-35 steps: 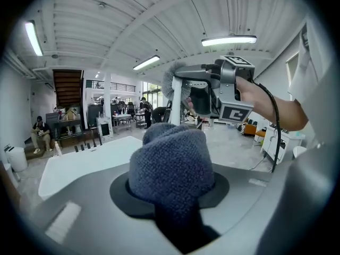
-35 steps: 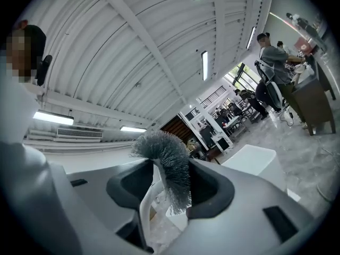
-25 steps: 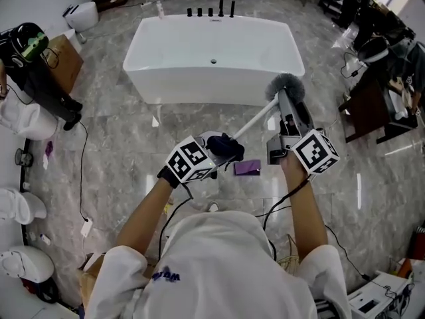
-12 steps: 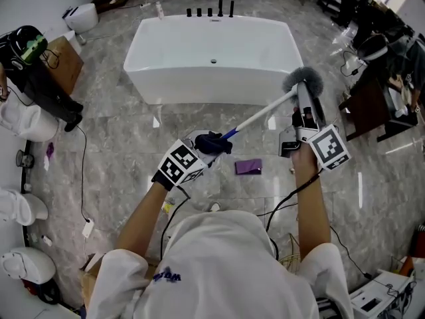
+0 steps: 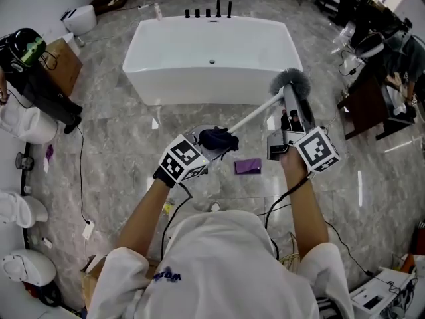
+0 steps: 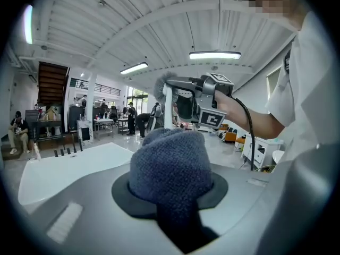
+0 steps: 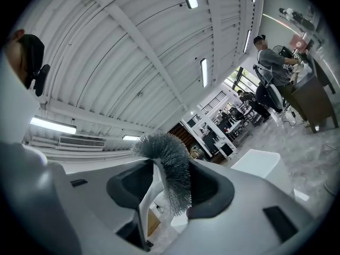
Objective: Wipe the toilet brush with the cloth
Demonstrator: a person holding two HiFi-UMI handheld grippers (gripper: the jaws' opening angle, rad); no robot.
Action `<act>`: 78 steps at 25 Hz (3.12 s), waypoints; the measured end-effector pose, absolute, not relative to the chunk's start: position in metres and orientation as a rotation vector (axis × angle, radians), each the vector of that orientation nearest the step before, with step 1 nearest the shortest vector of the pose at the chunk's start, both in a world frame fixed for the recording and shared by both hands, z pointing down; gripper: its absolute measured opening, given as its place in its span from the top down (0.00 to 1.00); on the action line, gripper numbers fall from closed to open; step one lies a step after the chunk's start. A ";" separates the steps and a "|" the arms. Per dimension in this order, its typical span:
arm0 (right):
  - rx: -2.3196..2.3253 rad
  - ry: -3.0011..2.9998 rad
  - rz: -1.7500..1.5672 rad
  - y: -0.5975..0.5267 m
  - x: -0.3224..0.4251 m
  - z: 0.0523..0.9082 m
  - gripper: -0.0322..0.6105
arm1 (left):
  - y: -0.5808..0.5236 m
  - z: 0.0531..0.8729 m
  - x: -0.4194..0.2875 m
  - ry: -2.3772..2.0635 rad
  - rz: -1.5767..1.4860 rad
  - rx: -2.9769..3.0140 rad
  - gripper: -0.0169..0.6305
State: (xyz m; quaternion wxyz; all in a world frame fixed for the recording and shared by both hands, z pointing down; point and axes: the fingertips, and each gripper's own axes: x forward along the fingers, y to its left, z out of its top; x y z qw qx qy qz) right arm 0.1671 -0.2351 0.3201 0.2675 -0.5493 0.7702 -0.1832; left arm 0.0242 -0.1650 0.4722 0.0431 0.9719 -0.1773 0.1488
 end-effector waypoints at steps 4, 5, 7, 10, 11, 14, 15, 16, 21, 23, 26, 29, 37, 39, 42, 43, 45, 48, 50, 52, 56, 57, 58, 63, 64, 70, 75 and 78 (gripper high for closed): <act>-1.502 2.034 -0.492 -0.231 0.183 0.312 0.63 | -0.164 0.477 0.017 -0.567 0.496 2.981 0.79; -1.503 2.027 -0.492 -0.231 0.188 0.310 0.63 | -0.164 0.478 0.014 -0.576 0.496 2.974 0.79; -1.503 2.014 -0.495 -0.231 0.194 0.307 0.63 | -0.166 0.482 0.007 -0.592 0.498 2.963 0.78; -1.504 1.985 -0.487 -0.230 0.198 0.304 0.63 | -0.165 0.495 -0.009 -0.607 0.570 2.969 0.77; -1.501 1.975 -0.481 -0.229 0.200 0.302 0.63 | -0.165 0.500 -0.015 -0.614 0.595 2.966 0.77; -1.491 1.948 -0.469 -0.228 0.209 0.295 0.63 | -0.167 0.508 -0.028 -0.653 0.599 2.936 0.79; -1.490 1.941 -0.469 -0.227 0.213 0.294 0.63 | -0.168 0.509 -0.030 -0.667 0.585 2.925 0.79; -1.489 1.935 -0.473 -0.227 0.215 0.295 0.63 | -0.168 0.508 -0.032 -0.681 0.564 2.915 0.79; -1.495 1.916 -0.507 -0.227 0.220 0.307 0.63 | -0.175 0.493 -0.039 -0.773 0.373 2.858 0.81; -1.529 1.963 -0.490 -0.223 0.220 0.317 0.64 | -0.178 0.487 -0.047 -0.840 0.288 2.817 0.83; -1.562 2.091 -0.492 -0.218 0.214 0.341 0.66 | -0.187 0.486 -0.067 -0.956 0.225 2.752 0.85; -1.557 2.175 -0.558 -0.215 0.208 0.373 0.68 | -0.197 0.490 -0.085 -1.020 0.228 2.717 0.85; -1.544 2.154 -0.706 -0.204 0.205 0.420 0.75 | -0.202 0.495 -0.099 -1.072 0.191 2.653 0.85; -1.529 2.119 -0.730 -0.202 0.205 0.423 0.75 | -0.200 0.496 -0.100 -1.071 0.196 2.653 0.85; -1.522 2.047 -0.751 -0.200 0.211 0.424 0.74 | -0.195 0.495 -0.096 -1.076 0.223 2.673 0.85; -1.526 2.023 -0.754 -0.198 0.214 0.425 0.74 | -0.193 0.495 -0.095 -1.083 0.237 2.681 0.85; -1.527 1.975 -0.763 -0.195 0.222 0.426 0.74 | -0.189 0.495 -0.095 -1.104 0.258 2.682 0.85; -1.524 1.927 -0.762 -0.193 0.235 0.423 0.74 | -0.189 0.497 -0.104 -1.137 0.255 2.648 0.86; -1.562 1.952 -0.712 -0.192 0.239 0.417 0.74 | -0.189 0.498 -0.115 -1.185 0.252 2.618 0.87; -1.625 2.009 -0.628 -0.189 0.237 0.411 0.74 | -0.189 0.496 -0.131 -1.257 0.230 2.578 0.89; -1.735 2.120 -0.466 -0.187 0.224 0.403 0.74 | -0.191 0.488 -0.155 -1.394 0.170 2.506 0.92; -1.754 2.143 -0.438 -0.188 0.220 0.402 0.74 | -0.191 0.486 -0.157 -1.418 0.164 2.497 0.92; -1.772 2.164 -0.414 -0.188 0.216 0.403 0.73 | -0.190 0.485 -0.159 -1.439 0.162 2.490 0.93; -1.835 2.277 -0.277 -0.184 0.188 0.406 0.73 | -0.182 0.474 -0.154 -1.498 0.109 2.496 0.94; -1.840 2.306 -0.240 -0.185 0.179 0.405 0.73 | -0.181 0.469 -0.151 -1.501 0.102 2.510 0.94; -1.837 2.463 -0.017 -0.185 0.132 0.398 0.73 | -0.172 0.447 -0.134 -1.499 0.069 2.584 0.94; -1.815 2.526 0.080 -0.182 0.114 0.394 0.73 | -0.164 0.425 -0.127 -1.529 0.047 2.652 0.94; -1.794 2.533 0.082 -0.178 0.109 0.391 0.73 | -0.164 0.422 -0.131 -1.563 0.036 2.658 0.94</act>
